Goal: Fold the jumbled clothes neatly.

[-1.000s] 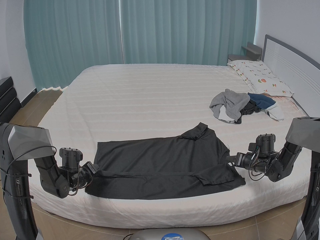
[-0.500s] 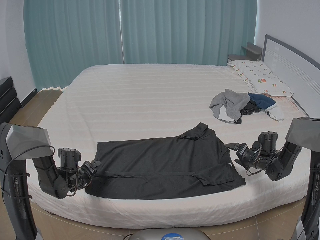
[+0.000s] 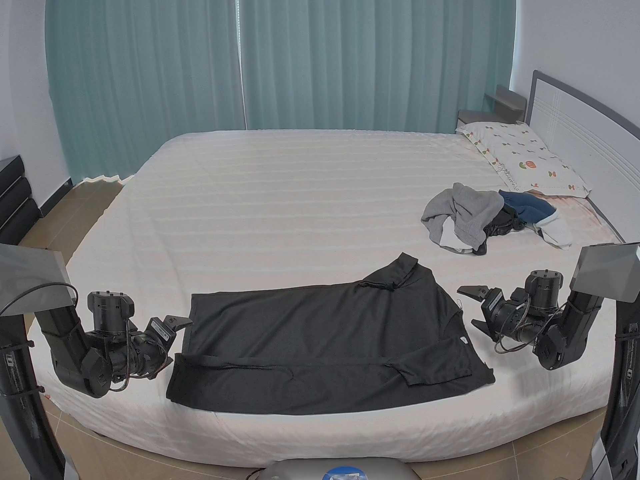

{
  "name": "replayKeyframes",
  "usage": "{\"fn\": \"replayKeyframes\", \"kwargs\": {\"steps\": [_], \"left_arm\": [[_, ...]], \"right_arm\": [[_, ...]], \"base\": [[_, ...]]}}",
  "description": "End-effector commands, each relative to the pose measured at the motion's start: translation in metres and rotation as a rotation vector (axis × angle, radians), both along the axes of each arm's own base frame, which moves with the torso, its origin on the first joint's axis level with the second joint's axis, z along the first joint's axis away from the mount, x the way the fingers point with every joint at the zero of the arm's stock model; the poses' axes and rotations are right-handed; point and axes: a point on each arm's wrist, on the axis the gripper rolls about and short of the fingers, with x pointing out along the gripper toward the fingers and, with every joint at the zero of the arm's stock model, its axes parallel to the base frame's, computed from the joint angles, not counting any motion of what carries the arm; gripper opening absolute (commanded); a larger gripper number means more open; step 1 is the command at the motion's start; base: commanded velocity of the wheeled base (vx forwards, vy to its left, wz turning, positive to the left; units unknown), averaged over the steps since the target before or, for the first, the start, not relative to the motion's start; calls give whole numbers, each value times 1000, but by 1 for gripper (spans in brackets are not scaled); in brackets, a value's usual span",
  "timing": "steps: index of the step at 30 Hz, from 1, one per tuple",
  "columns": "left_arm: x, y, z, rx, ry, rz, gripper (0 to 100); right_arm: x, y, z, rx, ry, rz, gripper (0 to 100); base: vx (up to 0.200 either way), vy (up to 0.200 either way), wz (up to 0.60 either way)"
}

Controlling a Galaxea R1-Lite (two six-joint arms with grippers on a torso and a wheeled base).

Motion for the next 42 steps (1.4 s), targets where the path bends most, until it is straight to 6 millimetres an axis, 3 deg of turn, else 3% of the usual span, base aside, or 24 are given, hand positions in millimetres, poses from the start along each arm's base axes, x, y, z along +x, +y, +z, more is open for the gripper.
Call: {"fn": "replayKeyframes", "kwargs": {"steps": [1, 7, 16, 23, 30, 41, 42], "left_arm": [[0, 1, 2, 0, -6, 3, 100], [-9, 0, 0, 5, 17, -13, 100], [-49, -8, 10, -2, -6, -236, 100], [-46, -16, 8, 3, -7, -264, 100], [-47, -16, 7, 1, -1, -265, 100], [-46, -27, -6, 38, 48, -275, 100], [-37, -34, -13, 80, 50, -258, 100]], "right_arm": [[-2, 1, -7, -3, 21, 3, 100], [-3, 1, -8, -3, 27, 5, 100], [-5, 1, -9, -7, 32, 7, 100], [-5, 2, -8, -9, 29, 9, 100], [-5, 2, -9, -9, 33, 9, 100], [-5, 2, -9, -10, 30, 11, 100], [-4, 2, -9, -10, 29, 11, 100]], "base": [[200, 0, 0], [33, 0, 0], [0, 0, 0], [0, 0, 0], [-171, 0, 0], [0, 0, 0], [0, 0, 0]]}}
